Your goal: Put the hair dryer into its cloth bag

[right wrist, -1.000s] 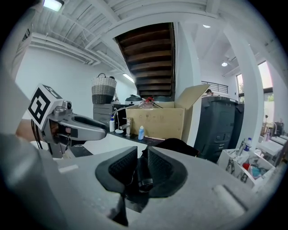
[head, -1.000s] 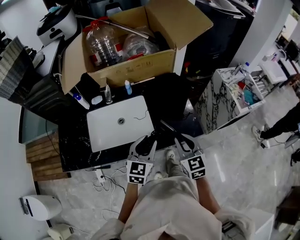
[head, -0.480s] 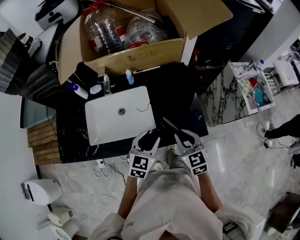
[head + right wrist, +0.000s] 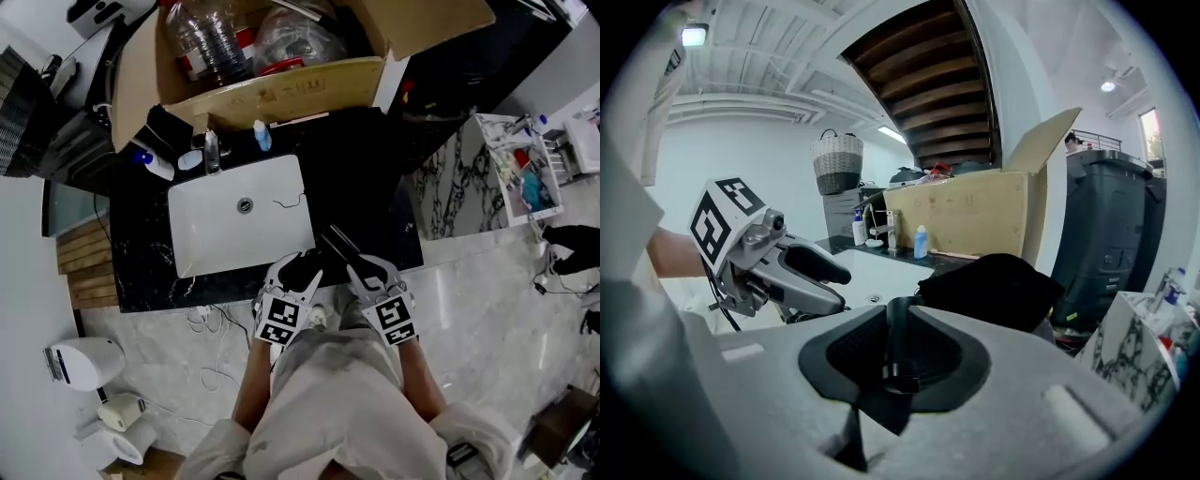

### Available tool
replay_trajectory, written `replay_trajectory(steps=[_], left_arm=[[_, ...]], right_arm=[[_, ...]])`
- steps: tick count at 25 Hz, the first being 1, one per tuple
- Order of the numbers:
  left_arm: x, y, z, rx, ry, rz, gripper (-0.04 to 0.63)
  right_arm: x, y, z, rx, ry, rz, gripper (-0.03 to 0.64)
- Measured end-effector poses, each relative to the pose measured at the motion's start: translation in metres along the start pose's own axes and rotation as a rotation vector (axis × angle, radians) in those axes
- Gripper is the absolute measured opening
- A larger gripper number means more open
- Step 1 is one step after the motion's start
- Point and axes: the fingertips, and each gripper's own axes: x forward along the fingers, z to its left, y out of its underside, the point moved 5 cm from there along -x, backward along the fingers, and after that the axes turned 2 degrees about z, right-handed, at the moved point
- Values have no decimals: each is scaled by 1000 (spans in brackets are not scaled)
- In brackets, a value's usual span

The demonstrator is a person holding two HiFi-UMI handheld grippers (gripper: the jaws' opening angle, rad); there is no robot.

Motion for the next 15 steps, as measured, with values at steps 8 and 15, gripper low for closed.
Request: replay_trajectory(steps=[8,15], left_arm=[[20,13,0,27,36,116,239],[35,20,-2,50,63,196,245]], right_arm=[[8,9,-4,3,-44,41,61],[16,15,0,-19,-117,81,60]])
